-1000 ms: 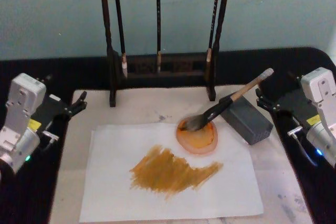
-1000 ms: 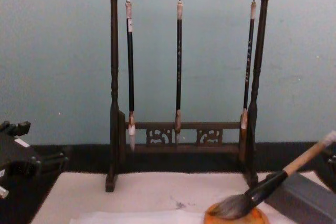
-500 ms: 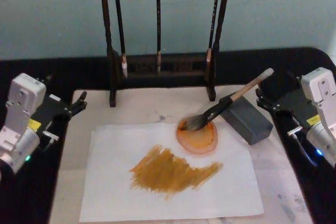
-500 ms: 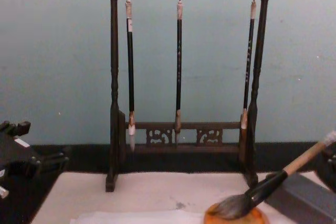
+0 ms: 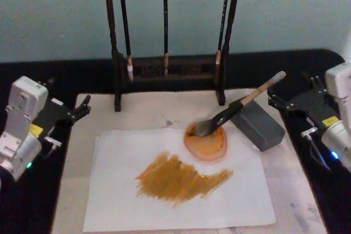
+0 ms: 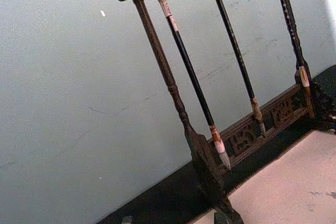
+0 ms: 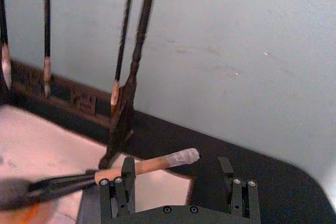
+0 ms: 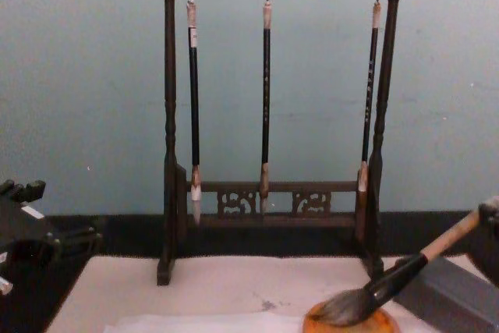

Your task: Pick up the brush from the inkstone, write on the paper, then place the brush back to its original position.

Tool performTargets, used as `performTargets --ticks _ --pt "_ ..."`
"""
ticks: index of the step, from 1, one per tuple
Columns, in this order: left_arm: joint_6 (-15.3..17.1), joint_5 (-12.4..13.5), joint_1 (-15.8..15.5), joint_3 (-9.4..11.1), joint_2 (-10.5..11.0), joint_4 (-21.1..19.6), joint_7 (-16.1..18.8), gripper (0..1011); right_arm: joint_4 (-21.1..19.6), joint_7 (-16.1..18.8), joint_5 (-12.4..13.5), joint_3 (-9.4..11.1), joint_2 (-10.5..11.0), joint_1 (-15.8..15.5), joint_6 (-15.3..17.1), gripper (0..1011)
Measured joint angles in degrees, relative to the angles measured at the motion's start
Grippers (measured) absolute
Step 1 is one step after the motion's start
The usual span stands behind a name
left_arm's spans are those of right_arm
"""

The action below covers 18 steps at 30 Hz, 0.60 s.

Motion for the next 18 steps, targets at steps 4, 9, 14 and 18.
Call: performTargets --ticks 4,9,14,18 --pt "0.0 0.0 0.0 0.0 0.0 0.0 0.0 1010 -1.69 3.05 7.88 3.87 -1.13 -2.62 1.33 1000" --pt "0.0 0.0 0.0 0.0 0.0 0.0 0.0 1010 -4.49 8.54 23.81 10.85 -3.65 -7.54 7.29 1000" --pt "0.0 0.0 0.0 0.0 0.0 0.0 0.0 1010 -6.03 10.43 35.76 16.3 -5.86 -11.16 13.49 1000" --pt "0.0 0.0 0.0 0.0 0.0 0.0 0.0 1010 -6.25 10.91 45.17 19.49 -7.62 -12.87 17.8 1000"
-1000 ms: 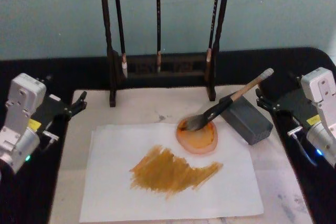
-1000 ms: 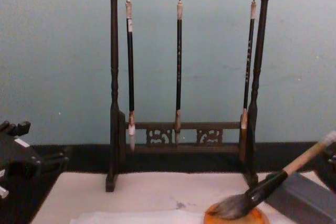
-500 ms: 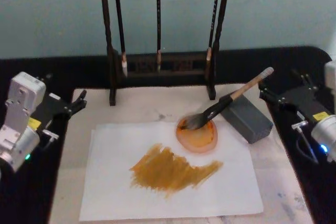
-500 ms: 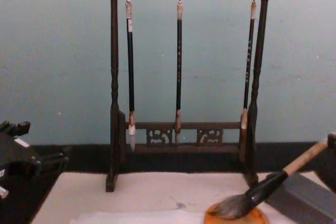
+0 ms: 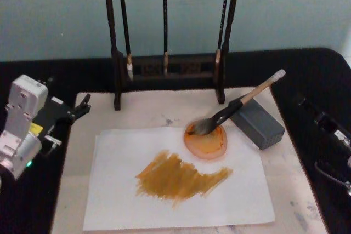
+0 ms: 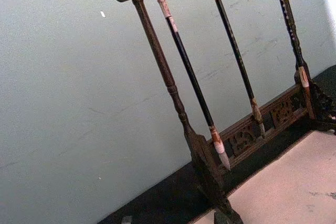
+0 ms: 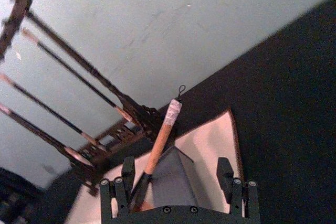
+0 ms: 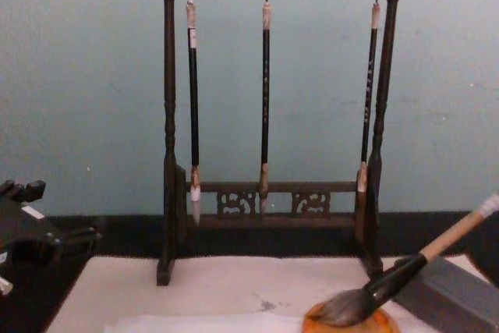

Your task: Pick up the brush from the inkstone, write on the paper, then place the brush back to its original position.

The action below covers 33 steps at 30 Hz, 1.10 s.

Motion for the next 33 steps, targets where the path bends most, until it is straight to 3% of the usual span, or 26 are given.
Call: performTargets --ticks 2,3,6,9,20,33 --pt "0.0 0.0 0.0 0.0 0.0 0.0 0.0 1010 0.74 0.24 3.5 0.8 -0.95 0.18 1.46 1000" --pt "0.0 0.0 0.0 0.0 0.0 0.0 0.0 1010 0.74 0.24 3.5 0.8 -0.95 0.18 1.46 1000" --pt "0.0 0.0 0.0 0.0 0.0 0.0 0.0 1010 2.96 1.45 7.93 1.02 -2.54 1.93 3.18 1000" --pt "0.0 0.0 0.0 0.0 0.0 0.0 0.0 1010 5.04 2.27 9.82 0.29 -3.65 4.0 3.71 1000" --pt "0.0 0.0 0.0 0.0 0.0 0.0 0.0 1010 15.61 4.51 11.46 -3.91 -6.94 13.4 2.87 1000" --pt "0.0 0.0 0.0 0.0 0.0 0.0 0.0 1010 32.38 7.6 10.1 -8.83 -9.01 25.01 0.3 1000"
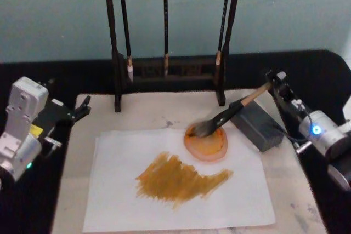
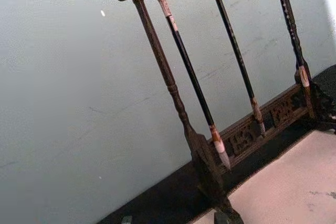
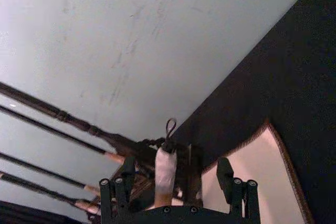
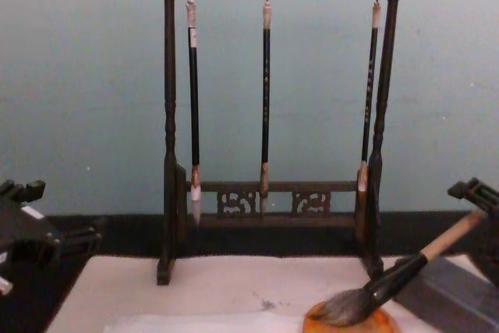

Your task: Pick up the brush from the inkstone, write on the paper, then place the brush back to its original position.

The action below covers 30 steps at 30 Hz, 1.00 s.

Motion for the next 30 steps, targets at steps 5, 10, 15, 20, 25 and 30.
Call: performTargets --ticks 5,10,15,20,25,30 --pt "0.0 0.0 0.0 0.0 0.0 0.0 0.0 1010 6.96 2.04 -0.41 -1.69 -0.75 4.84 -0.98 1000" --pt "0.0 0.0 0.0 0.0 0.0 0.0 0.0 1010 9.8 3.11 -0.79 -2.49 -1.18 6.81 -1.32 1000" --pt "0.0 0.0 0.0 0.0 0.0 0.0 0.0 1010 10.21 3.49 -1.07 -2.9 -1.29 7.18 -1.16 1000" --pt "0.0 0.0 0.0 0.0 0.0 0.0 0.0 1010 7.41 2.91 -1.03 -3.22 -0.99 5.8 -0.61 1000" --pt "0.0 0.0 0.0 0.0 0.0 0.0 0.0 1010 3.17 1.04 -0.37 -3.55 -0.12 3.62 -0.49 1000" --pt "0.0 0.0 0.0 0.0 0.0 0.0 0.0 1010 -0.21 -0.41 0.46 -3.82 0.91 1.76 -0.46 1000"
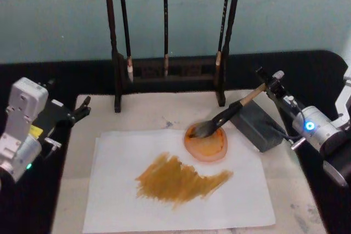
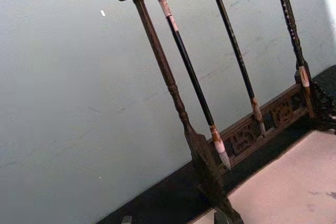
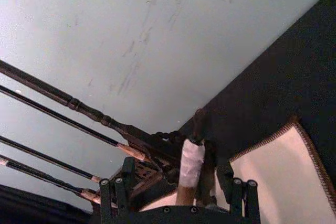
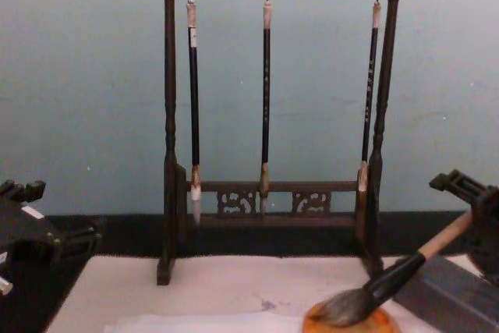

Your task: Pick up the brush from the inkstone, write on the paper, then place the brush back to its original position.

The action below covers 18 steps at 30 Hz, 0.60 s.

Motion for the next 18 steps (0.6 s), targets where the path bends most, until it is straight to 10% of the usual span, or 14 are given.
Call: performTargets --ticks 18 --pt "0.0 0.0 0.0 0.0 0.0 0.0 0.0 1010 -0.37 0.0 0.09 -0.3 0.46 -0.38 -0.72 977"
